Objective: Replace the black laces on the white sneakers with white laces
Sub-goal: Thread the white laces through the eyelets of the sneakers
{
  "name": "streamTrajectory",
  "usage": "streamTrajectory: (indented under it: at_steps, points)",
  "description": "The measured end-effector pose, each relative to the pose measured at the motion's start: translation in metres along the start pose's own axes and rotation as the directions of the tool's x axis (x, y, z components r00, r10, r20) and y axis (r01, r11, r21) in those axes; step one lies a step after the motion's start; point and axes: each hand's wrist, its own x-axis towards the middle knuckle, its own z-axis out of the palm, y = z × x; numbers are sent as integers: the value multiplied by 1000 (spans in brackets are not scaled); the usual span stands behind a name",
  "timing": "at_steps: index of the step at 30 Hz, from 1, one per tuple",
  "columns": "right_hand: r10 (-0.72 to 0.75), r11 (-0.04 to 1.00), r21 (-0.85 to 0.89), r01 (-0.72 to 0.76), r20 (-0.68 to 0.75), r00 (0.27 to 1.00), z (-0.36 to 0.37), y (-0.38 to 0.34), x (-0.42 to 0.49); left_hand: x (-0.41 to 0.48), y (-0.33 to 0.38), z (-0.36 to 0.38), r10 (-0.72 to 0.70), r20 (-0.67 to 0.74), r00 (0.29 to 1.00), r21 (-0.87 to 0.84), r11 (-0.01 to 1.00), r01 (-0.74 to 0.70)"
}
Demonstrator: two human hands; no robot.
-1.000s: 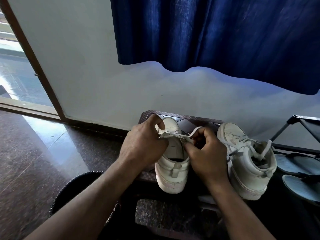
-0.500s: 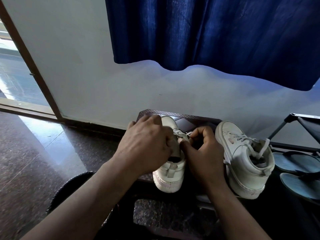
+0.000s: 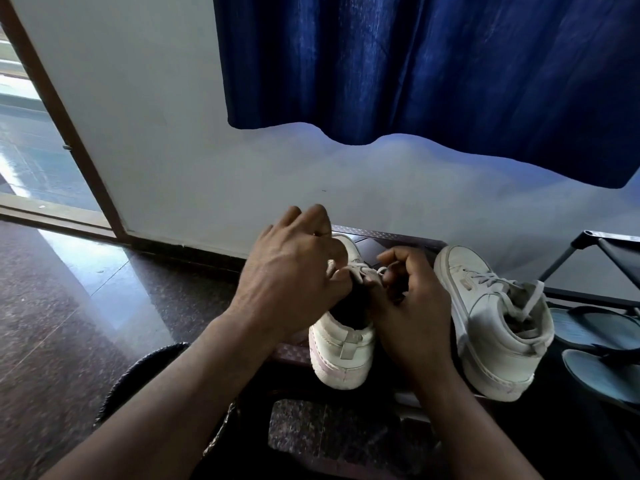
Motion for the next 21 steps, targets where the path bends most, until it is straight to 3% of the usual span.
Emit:
streamTrajectory:
  at_steps: [3, 8, 13, 21]
  points:
    - [-136, 990, -16, 138, 97, 986, 2, -1, 2, -4, -10, 9, -25, -21, 999, -162, 987, 21]
    - [-191, 978, -46, 202, 170, 967, 7, -2, 15, -3, -14, 15, -111, 34, 993, -386, 915, 116]
    - [-293, 941, -122, 315, 169, 941, 8, -3, 22, -2, -20, 5, -199, 227, 953, -469, 836, 286]
    - [-89, 996, -4, 89, -105, 990, 14, 0, 14, 2, -15, -1, -184, 294, 938, -323, 904, 279]
